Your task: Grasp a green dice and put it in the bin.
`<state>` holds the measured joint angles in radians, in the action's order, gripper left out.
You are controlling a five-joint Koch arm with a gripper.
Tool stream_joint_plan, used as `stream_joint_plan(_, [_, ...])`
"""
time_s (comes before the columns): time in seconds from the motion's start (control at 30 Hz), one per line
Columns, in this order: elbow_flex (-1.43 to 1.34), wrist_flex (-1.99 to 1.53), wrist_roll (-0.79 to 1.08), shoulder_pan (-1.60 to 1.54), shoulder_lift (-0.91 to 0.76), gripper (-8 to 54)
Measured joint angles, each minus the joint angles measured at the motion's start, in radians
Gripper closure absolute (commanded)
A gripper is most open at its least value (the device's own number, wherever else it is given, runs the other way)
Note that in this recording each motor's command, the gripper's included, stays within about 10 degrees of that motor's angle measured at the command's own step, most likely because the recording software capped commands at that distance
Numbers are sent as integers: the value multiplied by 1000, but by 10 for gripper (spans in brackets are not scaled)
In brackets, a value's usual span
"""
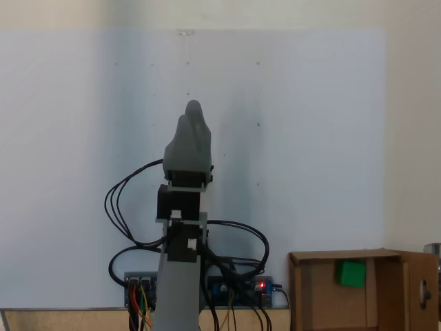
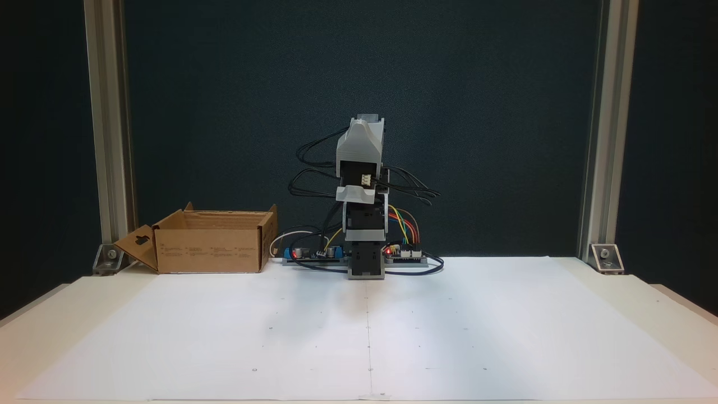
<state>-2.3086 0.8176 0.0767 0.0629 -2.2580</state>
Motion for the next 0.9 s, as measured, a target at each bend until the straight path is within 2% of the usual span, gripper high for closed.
stream_joint_plan(0.9, [-12, 0, 0, -3, 0, 9])
